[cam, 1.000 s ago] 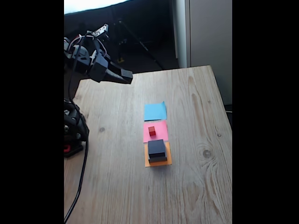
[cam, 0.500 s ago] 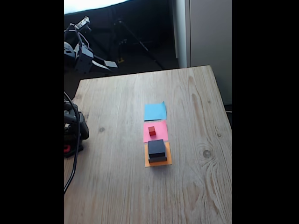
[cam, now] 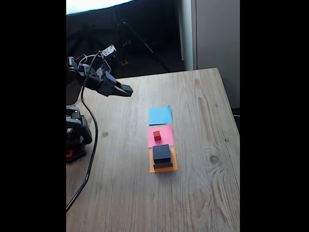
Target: Tower of hanoi
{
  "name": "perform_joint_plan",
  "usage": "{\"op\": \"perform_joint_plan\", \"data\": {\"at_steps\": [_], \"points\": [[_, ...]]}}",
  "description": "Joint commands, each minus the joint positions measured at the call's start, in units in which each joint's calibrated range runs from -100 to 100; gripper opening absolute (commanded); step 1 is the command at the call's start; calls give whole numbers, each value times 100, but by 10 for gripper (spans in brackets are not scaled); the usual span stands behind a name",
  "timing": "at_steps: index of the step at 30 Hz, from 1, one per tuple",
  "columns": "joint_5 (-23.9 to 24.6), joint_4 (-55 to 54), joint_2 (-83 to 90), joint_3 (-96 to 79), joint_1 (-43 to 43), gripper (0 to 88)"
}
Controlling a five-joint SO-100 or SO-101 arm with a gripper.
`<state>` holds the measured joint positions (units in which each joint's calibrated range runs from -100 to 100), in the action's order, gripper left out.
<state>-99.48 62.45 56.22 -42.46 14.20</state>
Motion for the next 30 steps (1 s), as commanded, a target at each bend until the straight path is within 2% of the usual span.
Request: {"op": "perform_joint_plan", "data": {"at_steps": [1,7,10,12,17,30], "points": [[-52,-1757,230,-1472,30,75],[-52,-4209,-126,-3172,72,73],[-52,-5116,-512,-3545,197,73],[-52,-6087,-921,-3827,281,73],[-52,-7957,-2200,-4090,373,74],[-52,-11437,-5304,-3909,348,75]]}}
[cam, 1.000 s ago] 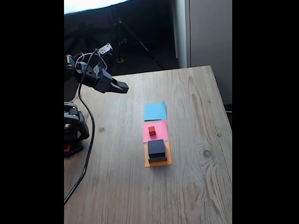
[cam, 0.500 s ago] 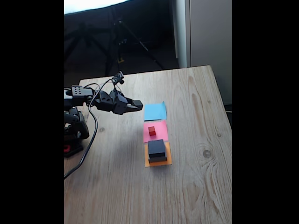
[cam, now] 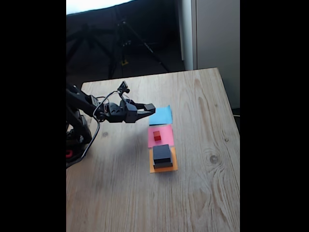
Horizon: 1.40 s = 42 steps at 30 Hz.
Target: Tower of hanoi
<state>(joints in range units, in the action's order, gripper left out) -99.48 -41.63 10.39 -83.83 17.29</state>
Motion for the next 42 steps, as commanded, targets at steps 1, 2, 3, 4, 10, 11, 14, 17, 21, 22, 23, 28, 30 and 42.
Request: {"op": "perform_joint_plan", "data": {"at_steps": [1,2,3,4,10,11,14,17,21,22,23,28,30,42], "points": [[-52,-1247,-971,329,55,75],[-52,-1482,-1236,447,72,75],[-52,-1652,-1463,565,88,75],[-52,-1854,-1728,711,105,75],[-52,-2534,-2651,1183,122,75],[-52,-2591,-2742,1201,122,75],[-52,-2753,-3045,1292,122,75],[-52,-2971,-3348,1401,164,79],[-52,-3166,-3605,1447,164,78],[-52,-3190,-3658,1465,164,78],[-52,-3190,-3704,1483,155,77],[-52,-3206,-3870,1601,130,78],[-52,-3206,-3908,1620,122,79],[-52,-3158,-4029,1656,105,109]]}}
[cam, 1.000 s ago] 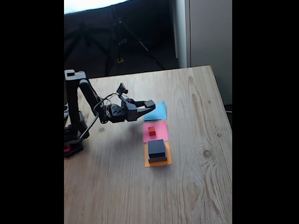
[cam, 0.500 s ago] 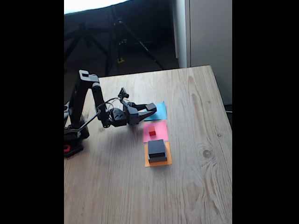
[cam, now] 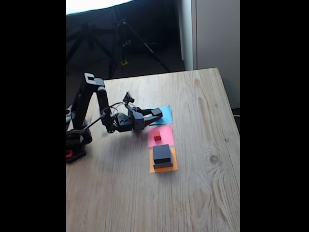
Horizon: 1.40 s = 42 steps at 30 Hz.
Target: Tower of hanoi
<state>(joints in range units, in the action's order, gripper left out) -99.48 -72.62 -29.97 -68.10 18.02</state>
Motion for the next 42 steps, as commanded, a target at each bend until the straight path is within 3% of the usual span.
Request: {"op": "perform_joint_plan", "data": {"at_steps": [1,32,42], "points": [[-52,-59,-1,83,33,110],[-52,30,37,74,24,180],[-52,1511,1756,-54,-134,175]]}}
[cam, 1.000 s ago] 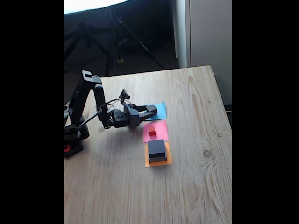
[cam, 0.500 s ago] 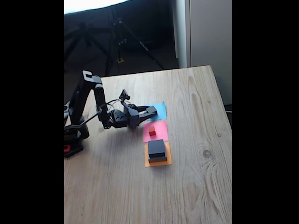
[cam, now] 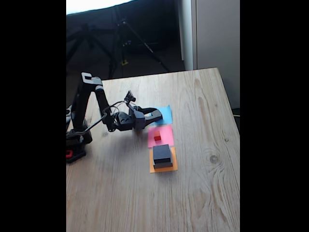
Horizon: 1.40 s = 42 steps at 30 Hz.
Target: Tower of hanoi
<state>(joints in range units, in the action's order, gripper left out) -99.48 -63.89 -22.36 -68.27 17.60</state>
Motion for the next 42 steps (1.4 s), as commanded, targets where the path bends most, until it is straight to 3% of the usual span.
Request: {"op": "perform_joint_plan", "data": {"at_steps": [1,7,13,18,23,27,32,38,42], "points": [[-52,784,1206,-63,-101,175],[-52,1432,2562,-563,-85,170],[165,2144,4083,-1545,-10,4],[232,3342,5196,-1709,-127,3],[483,5867,6172,-673,-285,2],[533,8781,6702,1000,-427,2],[-52,11816,7149,3109,-712,2],[-52,13880,7315,4927,-1079,2],[-52,14309,7535,5237,-1280,2]]}}
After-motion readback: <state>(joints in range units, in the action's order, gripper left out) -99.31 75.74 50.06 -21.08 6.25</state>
